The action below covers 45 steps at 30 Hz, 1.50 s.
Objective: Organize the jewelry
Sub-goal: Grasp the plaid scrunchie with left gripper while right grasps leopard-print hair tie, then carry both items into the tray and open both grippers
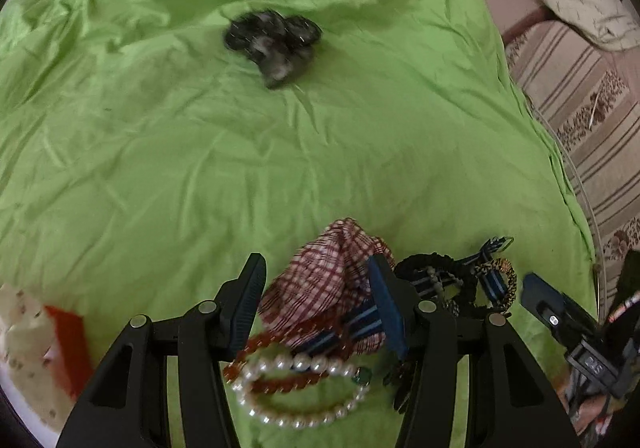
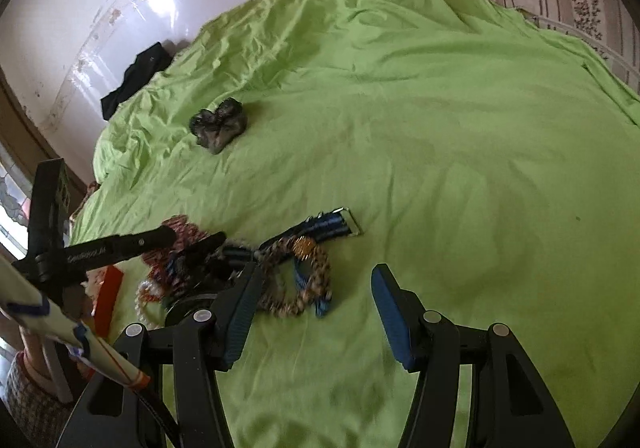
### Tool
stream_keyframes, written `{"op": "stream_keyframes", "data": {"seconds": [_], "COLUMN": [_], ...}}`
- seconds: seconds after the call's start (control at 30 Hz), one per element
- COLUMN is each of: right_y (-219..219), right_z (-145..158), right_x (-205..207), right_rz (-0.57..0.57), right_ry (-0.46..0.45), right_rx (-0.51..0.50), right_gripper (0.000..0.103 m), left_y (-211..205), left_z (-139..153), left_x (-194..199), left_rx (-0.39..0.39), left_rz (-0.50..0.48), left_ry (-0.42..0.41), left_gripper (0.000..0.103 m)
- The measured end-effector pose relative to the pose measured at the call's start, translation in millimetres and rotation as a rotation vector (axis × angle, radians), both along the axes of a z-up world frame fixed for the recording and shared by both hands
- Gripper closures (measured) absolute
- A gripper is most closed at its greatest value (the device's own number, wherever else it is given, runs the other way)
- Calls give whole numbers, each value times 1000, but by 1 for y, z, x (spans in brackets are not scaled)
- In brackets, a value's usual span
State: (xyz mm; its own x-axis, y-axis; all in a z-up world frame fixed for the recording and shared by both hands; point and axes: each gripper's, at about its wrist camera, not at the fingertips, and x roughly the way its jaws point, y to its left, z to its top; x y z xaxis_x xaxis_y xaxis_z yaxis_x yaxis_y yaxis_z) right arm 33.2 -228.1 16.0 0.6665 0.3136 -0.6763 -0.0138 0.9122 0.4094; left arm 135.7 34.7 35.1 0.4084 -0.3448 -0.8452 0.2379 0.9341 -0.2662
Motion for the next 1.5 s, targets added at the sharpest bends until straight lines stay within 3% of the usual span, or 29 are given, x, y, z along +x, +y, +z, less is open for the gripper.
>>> {"op": "stream_keyframes", "data": {"seconds": [0.03,0.1,0.13,0.17,0.2,0.27,0.6,0.97,1.07,1.23,1.5], "right_y": [1,1,2,3,4,0,-23,-17,-3,36,115], "right_z": [-3,-9,-10,-12,-12,-10,24,63,72,83,94], "right_x": [5,12,13,14,14,11,-34,-98,-107,-119,-128], "right_rz": [2,15,22,35,46,40,-65,-67,-37,38,201], "right_ry": [8,21,22,21,19,7,-78,-123,-130,-137,-136], "right_rx": [6,29,33,38,47,64,96,71,55,20,-51], "right_gripper": [46,58,63,78,91,93,95,95,95,95,95], "left_y": [-2,-5,-6,-7,-6,-4,12,77,106,151,242], "left_z": [-2,-4,-5,-6,-6,-2,51,136,143,139,106], "left_x": [2,5,6,6,6,4,-35,-136,-161,-198,-239], "left_rx": [-7,-12,-17,-20,-25,-41,-129,-187,-188,-117,-95], "left_rz": [-9,-26,-35,-37,-31,-12,17,85,122,207,400], "left_ry": [5,14,22,27,25,13,-62,-214,-229,-248,-204], "left_gripper": [52,67,81,89,90,94,95,95,95,95,95]}}
